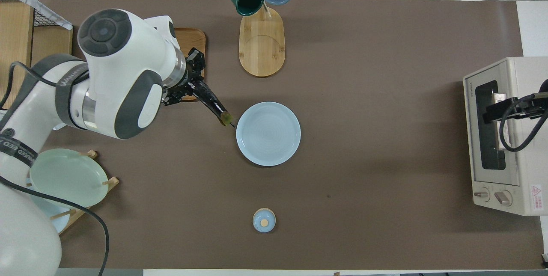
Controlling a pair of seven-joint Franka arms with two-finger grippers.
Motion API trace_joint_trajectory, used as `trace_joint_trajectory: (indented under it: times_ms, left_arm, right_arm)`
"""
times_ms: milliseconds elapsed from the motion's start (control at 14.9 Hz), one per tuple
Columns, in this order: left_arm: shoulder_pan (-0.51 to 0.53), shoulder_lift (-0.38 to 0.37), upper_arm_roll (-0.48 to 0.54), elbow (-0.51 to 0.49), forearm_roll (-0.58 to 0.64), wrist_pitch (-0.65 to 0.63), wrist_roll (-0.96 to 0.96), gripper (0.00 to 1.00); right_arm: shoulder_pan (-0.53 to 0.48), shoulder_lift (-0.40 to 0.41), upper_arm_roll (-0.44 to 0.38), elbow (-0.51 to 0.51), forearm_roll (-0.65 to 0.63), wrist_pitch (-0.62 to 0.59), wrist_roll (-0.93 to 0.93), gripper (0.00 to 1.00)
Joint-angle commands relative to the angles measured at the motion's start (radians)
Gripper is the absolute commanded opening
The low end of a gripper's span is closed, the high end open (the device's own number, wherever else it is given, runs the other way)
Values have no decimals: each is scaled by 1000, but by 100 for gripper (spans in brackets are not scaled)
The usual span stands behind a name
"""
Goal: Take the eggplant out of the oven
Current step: 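Carry the eggplant to the wooden tray and lower it with the left gripper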
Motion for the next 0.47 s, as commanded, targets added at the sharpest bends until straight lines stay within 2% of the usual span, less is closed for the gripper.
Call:
trace_joint_trajectory:
  times_ms: [0,67,201,401]
  left_arm:
    - [107,16,-9,17,2,-12,425,0]
    - [146,20,-10,18,2,-9,527,0]
    - [191,78,-9,64,9,-7,664,0]
    - [195,212,-7,174,37,-4,755,0]
  right_arm:
    - [-48,-24,16,-31,28,-11,4,100]
    - [-48,-26,16,-34,28,-13,12,100]
    - [-36,-43,17,-34,27,-25,20,100]
    - [-36,-43,17,-35,27,-17,21,100]
